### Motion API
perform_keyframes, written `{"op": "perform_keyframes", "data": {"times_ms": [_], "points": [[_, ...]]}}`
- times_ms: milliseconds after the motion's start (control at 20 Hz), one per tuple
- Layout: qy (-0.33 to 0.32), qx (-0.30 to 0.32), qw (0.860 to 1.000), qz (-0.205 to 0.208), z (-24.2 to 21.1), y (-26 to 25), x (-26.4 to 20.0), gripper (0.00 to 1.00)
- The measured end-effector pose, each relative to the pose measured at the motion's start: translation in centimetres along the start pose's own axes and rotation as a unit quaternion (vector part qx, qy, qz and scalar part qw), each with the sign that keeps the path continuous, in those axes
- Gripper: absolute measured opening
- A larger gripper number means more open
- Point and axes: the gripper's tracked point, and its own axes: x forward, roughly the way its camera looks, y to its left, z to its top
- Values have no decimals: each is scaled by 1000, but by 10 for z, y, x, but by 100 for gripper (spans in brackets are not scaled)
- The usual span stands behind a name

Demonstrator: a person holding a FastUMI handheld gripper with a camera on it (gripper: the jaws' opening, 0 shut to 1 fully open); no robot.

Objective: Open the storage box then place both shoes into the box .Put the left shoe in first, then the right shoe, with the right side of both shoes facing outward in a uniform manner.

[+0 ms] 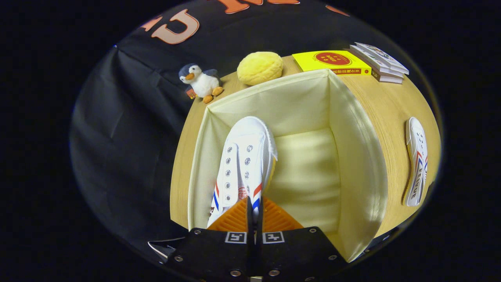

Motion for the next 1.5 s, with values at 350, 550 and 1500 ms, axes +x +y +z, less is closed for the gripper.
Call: {"op": "perform_keyframes", "data": {"times_ms": [350,550,1500], "points": [[18,-2,1000,-1,-6,3,9,48],[-13,-6,1000,4,12,-3,-19,99],[-122,19,992,-26,84,-178,-149,99]]}}
